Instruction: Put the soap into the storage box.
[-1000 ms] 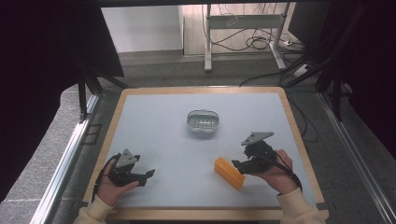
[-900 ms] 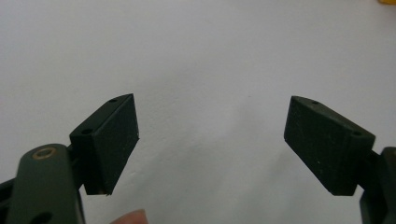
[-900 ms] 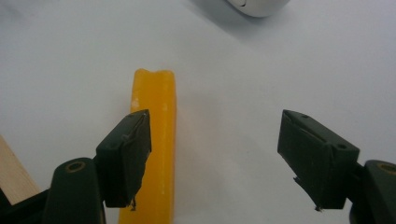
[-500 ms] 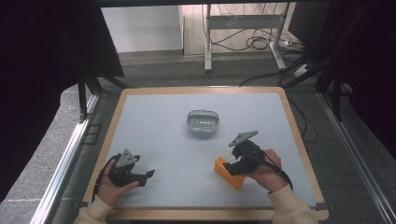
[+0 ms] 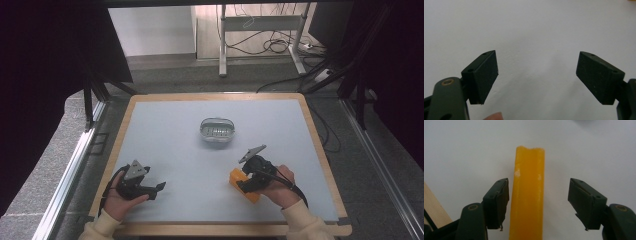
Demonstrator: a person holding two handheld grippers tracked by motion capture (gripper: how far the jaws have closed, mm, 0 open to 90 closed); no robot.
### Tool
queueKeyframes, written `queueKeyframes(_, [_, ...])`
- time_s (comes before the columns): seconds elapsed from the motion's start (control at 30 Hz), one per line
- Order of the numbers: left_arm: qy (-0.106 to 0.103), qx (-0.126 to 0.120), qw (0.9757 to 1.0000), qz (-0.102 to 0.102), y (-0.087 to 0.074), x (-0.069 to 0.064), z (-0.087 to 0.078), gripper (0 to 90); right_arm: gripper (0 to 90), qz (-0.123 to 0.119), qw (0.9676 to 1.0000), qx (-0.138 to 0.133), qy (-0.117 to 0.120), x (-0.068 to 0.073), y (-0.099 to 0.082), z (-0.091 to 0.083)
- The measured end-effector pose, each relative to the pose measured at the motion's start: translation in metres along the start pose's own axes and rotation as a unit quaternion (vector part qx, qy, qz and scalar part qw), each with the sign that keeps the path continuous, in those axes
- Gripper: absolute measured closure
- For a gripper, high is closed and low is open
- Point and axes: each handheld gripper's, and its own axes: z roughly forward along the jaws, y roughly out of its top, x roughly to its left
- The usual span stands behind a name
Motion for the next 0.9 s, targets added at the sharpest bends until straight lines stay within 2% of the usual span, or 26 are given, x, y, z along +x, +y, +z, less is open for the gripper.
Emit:
queueKeyframes(0.1, [0.000, 0.001, 1.0000, 0.000, 0.000, 0.000, 0.001, 18.1, 36.7, -0.003, 0.9999, 0.015, 0.007, 0.002, 0.000, 0.006])
queueKeyframes(0.4, [-0.001, 0.000, 1.0000, 0.002, 0.000, 0.000, 0.001, 18.1, 49.7, -0.010, 0.9983, 0.057, 0.005, 0.006, -0.001, 0.023])
queueKeyframes(0.47, [-0.002, 0.001, 1.0000, 0.002, 0.000, 0.000, 0.001, 18.1, 52.0, -0.011, 0.9981, 0.060, 0.003, 0.006, -0.001, 0.024])
queueKeyframes(0.67, [-0.002, 0.000, 1.0000, 0.003, 0.000, 0.000, 0.000, 18.1, 59.0, -0.010, 0.9977, 0.065, 0.014, 0.007, -0.002, 0.026])
queueKeyframes(0.8, [-0.002, 0.001, 1.0000, 0.003, 0.000, 0.000, 0.001, 18.1, 60.8, -0.012, 0.9978, 0.064, 0.014, 0.008, -0.002, 0.026])
queueKeyframes(0.87, [-0.002, 0.001, 1.0000, 0.003, 0.000, 0.000, 0.001, 18.1, 61.7, -0.002, 0.9977, 0.060, 0.032, 0.003, -0.003, 0.024])
queueKeyframes(0.9, [-0.002, 0.001, 1.0000, 0.003, 0.000, 0.001, 0.001, 18.1, 61.7, -0.002, 0.9977, 0.060, 0.032, 0.003, -0.003, 0.024])
